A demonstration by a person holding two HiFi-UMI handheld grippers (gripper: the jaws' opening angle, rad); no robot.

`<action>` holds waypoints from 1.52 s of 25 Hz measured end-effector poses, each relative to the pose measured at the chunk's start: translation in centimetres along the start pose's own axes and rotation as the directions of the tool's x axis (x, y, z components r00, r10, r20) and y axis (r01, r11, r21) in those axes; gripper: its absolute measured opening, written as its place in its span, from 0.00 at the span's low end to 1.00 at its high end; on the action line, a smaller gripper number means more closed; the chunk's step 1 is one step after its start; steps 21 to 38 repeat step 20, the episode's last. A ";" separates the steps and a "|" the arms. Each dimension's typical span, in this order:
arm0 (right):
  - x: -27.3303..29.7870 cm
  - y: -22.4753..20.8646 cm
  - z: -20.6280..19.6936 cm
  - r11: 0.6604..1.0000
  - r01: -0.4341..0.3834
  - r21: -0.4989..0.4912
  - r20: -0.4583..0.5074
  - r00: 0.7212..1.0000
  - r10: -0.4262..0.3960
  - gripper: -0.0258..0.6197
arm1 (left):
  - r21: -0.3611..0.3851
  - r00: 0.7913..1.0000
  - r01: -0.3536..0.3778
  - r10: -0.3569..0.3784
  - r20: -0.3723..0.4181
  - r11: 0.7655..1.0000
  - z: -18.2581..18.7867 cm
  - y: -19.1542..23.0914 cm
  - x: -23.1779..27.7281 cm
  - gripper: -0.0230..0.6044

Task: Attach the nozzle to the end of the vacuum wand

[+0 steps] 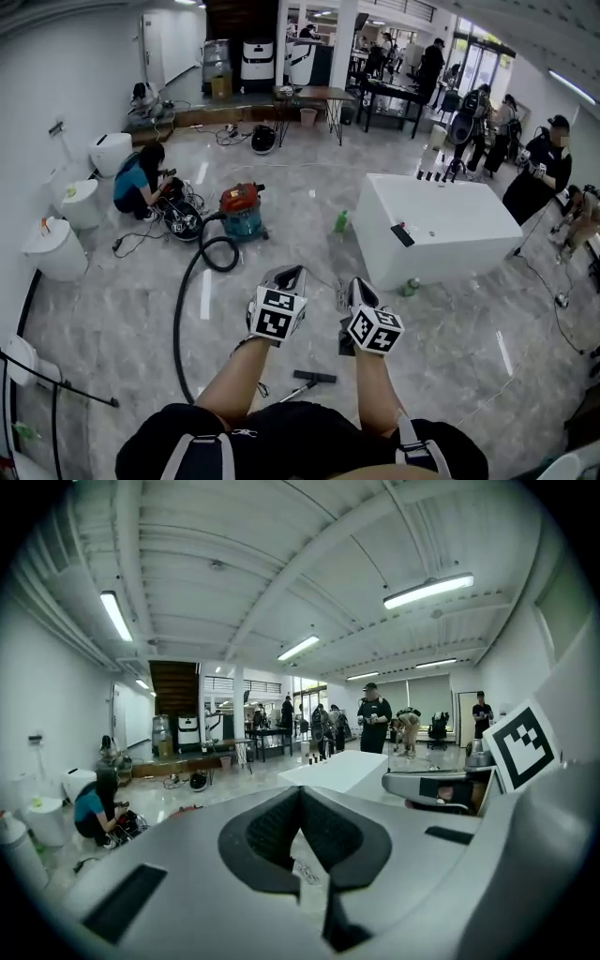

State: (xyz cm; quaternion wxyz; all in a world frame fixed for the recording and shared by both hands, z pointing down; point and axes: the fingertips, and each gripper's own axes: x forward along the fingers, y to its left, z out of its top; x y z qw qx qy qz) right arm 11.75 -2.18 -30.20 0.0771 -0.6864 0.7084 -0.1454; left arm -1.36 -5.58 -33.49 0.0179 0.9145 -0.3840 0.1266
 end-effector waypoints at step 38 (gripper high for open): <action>-1.4 -2.9 3.1 0.999 -0.037 -0.032 0.004 0.999 0.037 0.06 | 0.021 1.000 0.024 -0.023 -0.004 1.000 1.5 -5.0 2.3 0.05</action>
